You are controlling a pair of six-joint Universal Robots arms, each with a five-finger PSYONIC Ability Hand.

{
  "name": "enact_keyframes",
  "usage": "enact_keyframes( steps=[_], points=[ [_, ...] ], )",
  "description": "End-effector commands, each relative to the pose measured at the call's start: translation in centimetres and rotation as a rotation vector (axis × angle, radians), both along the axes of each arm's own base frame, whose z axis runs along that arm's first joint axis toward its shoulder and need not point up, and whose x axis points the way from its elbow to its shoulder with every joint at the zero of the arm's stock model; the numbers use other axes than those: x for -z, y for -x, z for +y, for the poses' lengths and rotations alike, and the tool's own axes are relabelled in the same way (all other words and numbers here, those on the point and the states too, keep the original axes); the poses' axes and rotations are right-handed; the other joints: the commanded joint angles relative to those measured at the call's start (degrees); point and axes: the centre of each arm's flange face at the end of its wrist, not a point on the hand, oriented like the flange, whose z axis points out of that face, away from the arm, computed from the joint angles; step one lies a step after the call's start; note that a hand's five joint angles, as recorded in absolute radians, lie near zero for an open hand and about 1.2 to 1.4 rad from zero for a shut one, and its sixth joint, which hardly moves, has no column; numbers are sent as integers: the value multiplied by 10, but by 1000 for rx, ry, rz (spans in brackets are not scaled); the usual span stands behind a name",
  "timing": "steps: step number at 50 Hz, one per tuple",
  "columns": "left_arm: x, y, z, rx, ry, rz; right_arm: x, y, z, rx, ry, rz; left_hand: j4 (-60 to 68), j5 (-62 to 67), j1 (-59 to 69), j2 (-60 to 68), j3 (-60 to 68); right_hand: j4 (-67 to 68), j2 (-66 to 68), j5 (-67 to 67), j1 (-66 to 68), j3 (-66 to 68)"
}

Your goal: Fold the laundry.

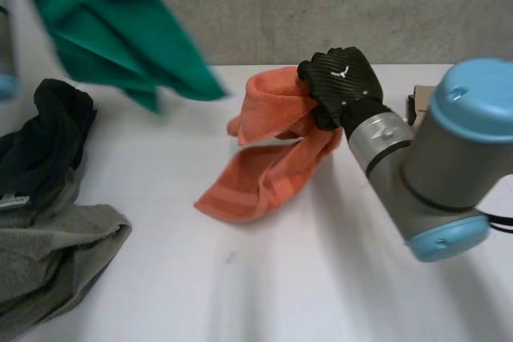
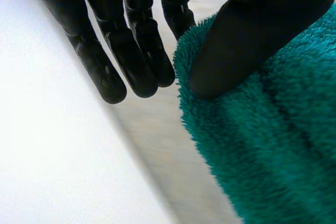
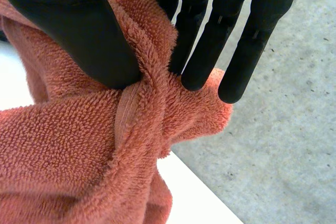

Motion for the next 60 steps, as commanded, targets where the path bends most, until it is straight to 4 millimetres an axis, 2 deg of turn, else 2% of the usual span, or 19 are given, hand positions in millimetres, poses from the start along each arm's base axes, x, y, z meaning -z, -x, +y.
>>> enact_keyframes(
  steps=[1, 6, 7, 8, 9, 10, 11, 15, 25, 30, 35, 36, 37, 38, 39, 44, 50, 53, 60],
  points=[
    [-26, -66, -8, -172, 115, 29, -4, 7, 8, -43, -34, 28, 113, 131, 166, 115, 119, 115, 142, 144, 249, 121],
    [12, -64, -16, -105, -37, -26, 8, 3, 13, -57, -61, 51, 113, 131, 166, 115, 119, 115, 142, 144, 249, 121],
    [21, -62, -17, -85, -68, -38, 11, 2, 14, -62, -66, 56, 22, 39, 74, 23, 27, 115, 142, 144, 249, 121],
    [37, -57, -18, -46, -123, -67, 15, 0, 15, -66, -73, 64, -275, -258, -223, -274, -270, 115, 142, 144, 249, 121],
    [44, -54, -17, -27, -143, -79, 17, -1, 16, -71, -77, 67, -433, -416, -381, -432, -428, 115, 142, 144, 249, 121],
    [51, -51, -17, -8, -165, -88, 18, -2, 17, -74, -80, 68, -570, -552, -517, -568, -564, 115, 142, 144, 249, 121],
    [58, -48, -16, 8, -186, -97, 20, -3, 18, -79, -83, 72, -587, -569, -534, -585, -581, 115, 142, 144, 249, 121],
    [84, -39, -8, 45, -263, -100, 24, -11, 25, -103, -89, 78, -587, -569, -534, -585, -581, 115, 142, 144, 249, 121],
    [112, -7, 26, 199, -382, -64, 32, -33, 43, -172, -94, 87, -587, -569, -534, -585, -581, 115, 142, 144, 249, 121],
    [141, 30, 56, 375, -485, -75, 52, -48, 55, -229, -126, 110, -587, -569, -534, -585, -581, 115, 142, 144, 249, 121],
    [154, 51, 74, 444, -517, -87, 73, -66, 66, -329, -126, 150, -587, -569, -534, -585, -581, 115, 142, 144, 249, 121],
    [155, 53, 76, 449, -517, -88, 75, -67, 66, -337, -125, 157, -587, -569, -534, -585, -581, 46, 73, 75, 180, 52],
    [155, 56, 78, 455, -517, -89, 76, -69, 66, -344, -125, 165, -587, -569, -534, -585, -581, -114, -87, -86, 20, -108],
    [155, 60, 83, 461, -517, -90, 77, -68, 65, -340, -136, 179, -587, -569, -534, -585, -581, -489, -462, -460, -355, -483],
    [154, 61, 84, 463, -513, -90, 75, -67, 65, -340, -146, 180, -587, -569, -534, -585, -581, -585, -558, -556, -451, -579],
    [146, 67, 97, 478, -504, -86, 44, -52, 46, -276, -186, 64, -587, -569, -534, -585, -581, -585, -558, -556, -451, -579],
    [133, 74, 117, 517, -494, -79, -11, -9, 12, -143, -231, -147, -587, -569, -534, -585, -581, -585, -558, -556, -451, -579],
    [134, 82, 132, 551, -524, -64, -9, 9, 1, -87, -290, -122, -587, -569, -534, -585, -581, -585, -558, -556, -451, -579],
    [148, 100, 169, 610, -622, -26, 7, 27, -3, -26, -360, -12, -587, -569, -534, -585, -581, -585, -558, -556, -451, -579]
  ],
)
